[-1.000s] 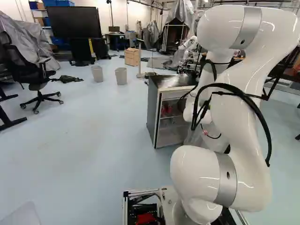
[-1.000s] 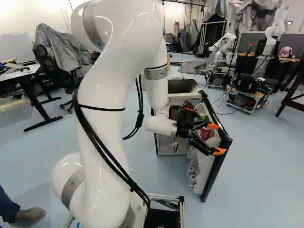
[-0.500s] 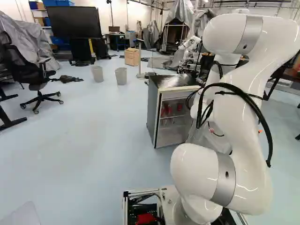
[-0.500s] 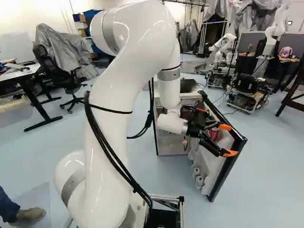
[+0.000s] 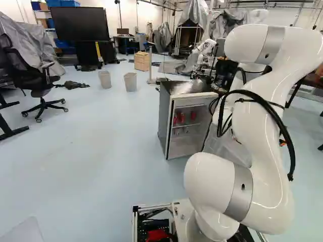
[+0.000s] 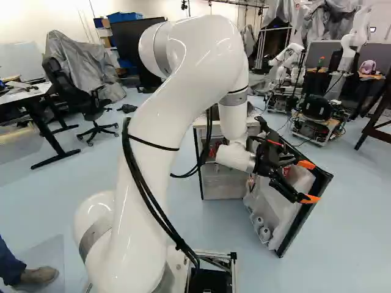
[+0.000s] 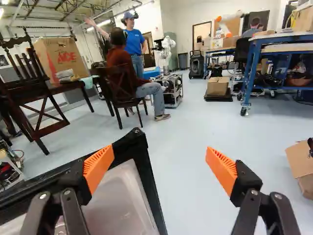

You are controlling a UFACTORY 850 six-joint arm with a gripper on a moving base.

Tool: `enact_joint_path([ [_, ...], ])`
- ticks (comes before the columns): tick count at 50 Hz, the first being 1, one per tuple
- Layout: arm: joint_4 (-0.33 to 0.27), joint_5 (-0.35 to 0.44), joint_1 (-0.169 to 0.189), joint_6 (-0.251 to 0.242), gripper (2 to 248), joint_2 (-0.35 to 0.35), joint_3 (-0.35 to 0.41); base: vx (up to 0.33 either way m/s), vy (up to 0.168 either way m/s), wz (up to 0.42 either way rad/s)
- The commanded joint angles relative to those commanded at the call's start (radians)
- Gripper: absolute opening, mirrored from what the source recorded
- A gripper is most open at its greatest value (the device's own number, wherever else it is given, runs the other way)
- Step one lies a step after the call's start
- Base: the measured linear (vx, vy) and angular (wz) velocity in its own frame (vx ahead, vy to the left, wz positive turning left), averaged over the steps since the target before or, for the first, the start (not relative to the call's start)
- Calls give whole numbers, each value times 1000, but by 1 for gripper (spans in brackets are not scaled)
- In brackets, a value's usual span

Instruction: Grab a drink from the fridge

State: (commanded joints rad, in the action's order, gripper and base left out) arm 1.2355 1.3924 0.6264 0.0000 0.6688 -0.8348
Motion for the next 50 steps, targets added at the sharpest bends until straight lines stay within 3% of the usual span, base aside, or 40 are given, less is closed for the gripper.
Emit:
enact_joint_path([
  [20,-31,0,18,0,247,7,-13,0,0,0],
  [50,-328,-65,33,0,247,-80,131,0,0,0],
])
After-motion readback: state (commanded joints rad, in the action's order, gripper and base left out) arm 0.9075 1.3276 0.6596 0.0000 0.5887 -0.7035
